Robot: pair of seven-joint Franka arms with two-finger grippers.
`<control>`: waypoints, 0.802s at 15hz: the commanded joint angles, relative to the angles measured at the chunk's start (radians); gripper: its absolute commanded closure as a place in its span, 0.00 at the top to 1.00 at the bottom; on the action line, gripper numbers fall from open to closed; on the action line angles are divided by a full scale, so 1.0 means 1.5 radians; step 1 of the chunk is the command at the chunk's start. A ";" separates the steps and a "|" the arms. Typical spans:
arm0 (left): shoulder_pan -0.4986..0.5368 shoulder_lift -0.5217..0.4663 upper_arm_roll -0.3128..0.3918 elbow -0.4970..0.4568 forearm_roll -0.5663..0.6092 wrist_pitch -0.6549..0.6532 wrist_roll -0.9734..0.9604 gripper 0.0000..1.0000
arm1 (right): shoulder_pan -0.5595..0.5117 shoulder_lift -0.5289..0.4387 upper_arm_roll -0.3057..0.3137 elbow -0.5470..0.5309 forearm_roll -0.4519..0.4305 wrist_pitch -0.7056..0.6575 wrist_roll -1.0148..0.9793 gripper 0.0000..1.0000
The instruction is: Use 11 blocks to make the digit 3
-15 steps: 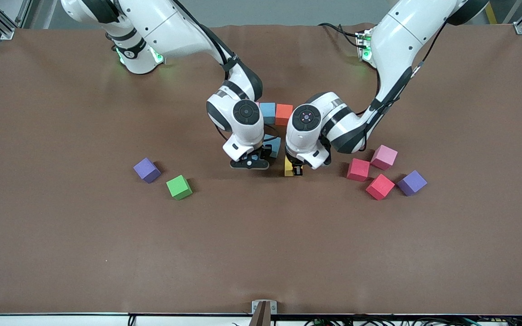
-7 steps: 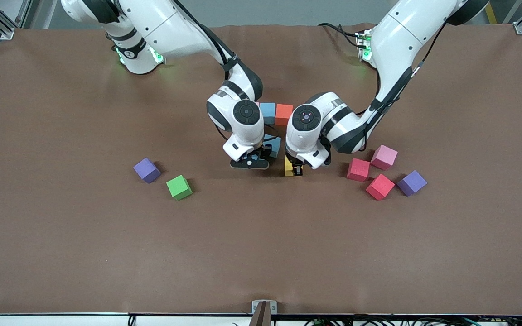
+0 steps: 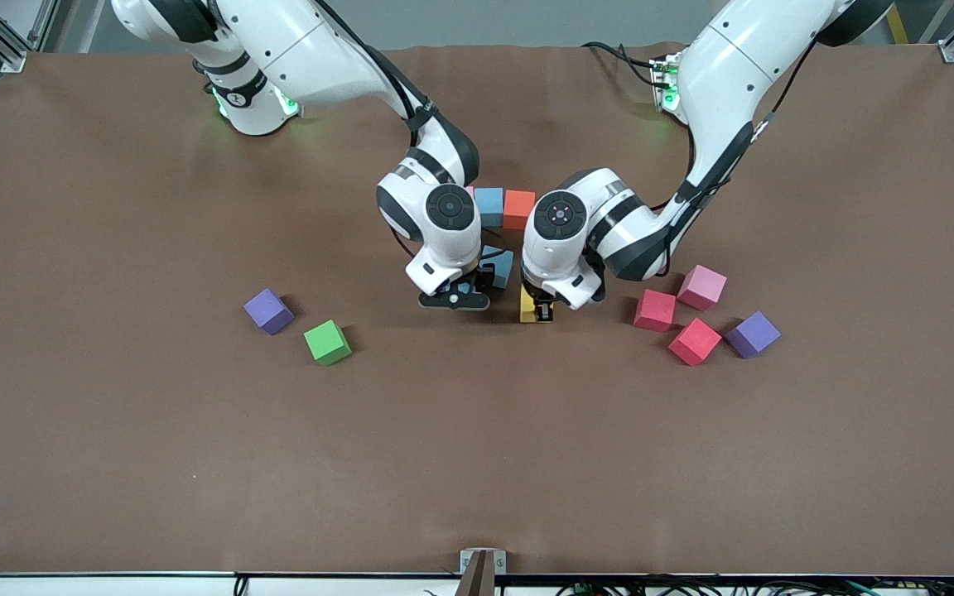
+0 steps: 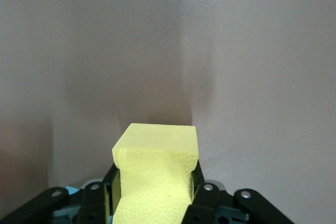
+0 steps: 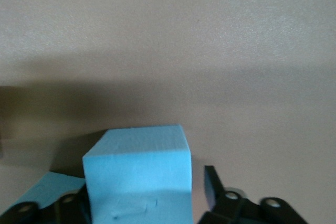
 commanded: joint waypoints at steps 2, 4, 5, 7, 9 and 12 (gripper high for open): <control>0.000 0.000 0.000 0.003 0.012 0.003 0.004 0.27 | -0.005 -0.011 0.004 -0.007 0.008 -0.007 -0.002 1.00; -0.001 0.000 0.000 0.003 0.012 0.003 0.005 0.27 | -0.006 -0.011 0.004 -0.006 0.008 -0.007 -0.002 1.00; -0.001 -0.001 0.000 0.000 0.016 0.003 0.005 0.27 | -0.008 -0.012 0.004 -0.006 0.008 -0.007 -0.003 1.00; 0.000 -0.002 0.000 -0.003 0.022 0.003 0.005 0.27 | -0.010 -0.014 0.003 -0.006 0.008 -0.008 -0.004 1.00; -0.004 -0.002 0.000 -0.006 0.022 0.003 0.005 0.27 | -0.023 -0.025 0.002 -0.006 0.009 -0.032 -0.005 1.00; -0.005 -0.004 -0.002 -0.016 0.022 0.003 0.029 0.27 | -0.056 -0.069 0.004 -0.011 0.013 -0.069 0.000 1.00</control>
